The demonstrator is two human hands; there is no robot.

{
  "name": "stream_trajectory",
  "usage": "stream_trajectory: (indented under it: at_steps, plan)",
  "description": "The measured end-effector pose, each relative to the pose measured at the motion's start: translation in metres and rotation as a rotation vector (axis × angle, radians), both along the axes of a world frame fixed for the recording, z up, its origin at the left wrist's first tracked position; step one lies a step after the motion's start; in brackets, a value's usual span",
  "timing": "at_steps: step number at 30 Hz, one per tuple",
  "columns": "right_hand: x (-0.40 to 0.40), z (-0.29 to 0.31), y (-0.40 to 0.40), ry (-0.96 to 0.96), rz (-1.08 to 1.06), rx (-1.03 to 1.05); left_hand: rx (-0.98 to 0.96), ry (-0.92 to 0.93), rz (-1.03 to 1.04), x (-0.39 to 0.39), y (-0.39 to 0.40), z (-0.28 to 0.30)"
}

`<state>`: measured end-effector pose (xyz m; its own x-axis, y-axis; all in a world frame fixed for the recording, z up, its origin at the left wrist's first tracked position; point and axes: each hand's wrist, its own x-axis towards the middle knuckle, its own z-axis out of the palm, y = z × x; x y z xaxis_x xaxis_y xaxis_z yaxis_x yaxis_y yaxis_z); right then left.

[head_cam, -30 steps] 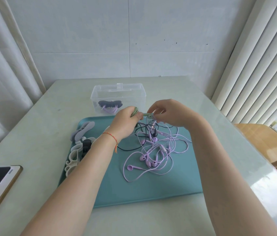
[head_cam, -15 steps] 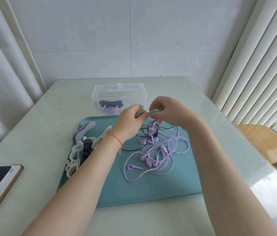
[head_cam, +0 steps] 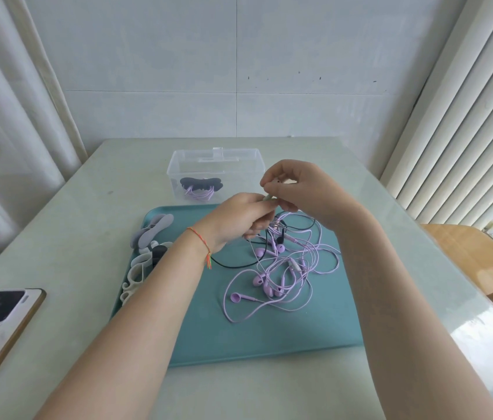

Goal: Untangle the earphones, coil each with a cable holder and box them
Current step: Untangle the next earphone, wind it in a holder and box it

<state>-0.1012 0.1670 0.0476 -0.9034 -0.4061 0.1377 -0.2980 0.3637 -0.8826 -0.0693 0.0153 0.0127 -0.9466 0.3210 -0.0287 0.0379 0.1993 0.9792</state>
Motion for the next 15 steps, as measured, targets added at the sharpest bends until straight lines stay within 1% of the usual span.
stream_trajectory:
  at_steps: [3, 7, 10, 12, 14, 15]
  plan:
    - [0.0, -0.001, -0.001, -0.015, 0.03, -0.018, 0.277, -0.127, -0.081, 0.0, -0.004, -0.001]
    - [0.001, -0.001, -0.003, 0.022, 0.07, -0.039, 0.446, -0.287, -0.142, -0.002, -0.011, -0.001]
    - [0.001, 0.0, 0.0, 0.023, 0.113, -0.009, 0.51, -0.365, -0.191, -0.001, -0.016, 0.003]
    - [0.001, 0.0, 0.002, 0.015, 0.13, 0.021, 0.516, -0.403, -0.18, 0.0, -0.017, 0.004]
    - [0.001, 0.001, 0.003, 0.016, 0.128, 0.086, 0.462, -0.427, -0.133, -0.002, -0.017, 0.003]
    - [0.002, 0.002, 0.003, 0.024, 0.121, 0.133, 0.404, -0.428, -0.101, -0.003, -0.016, 0.003]
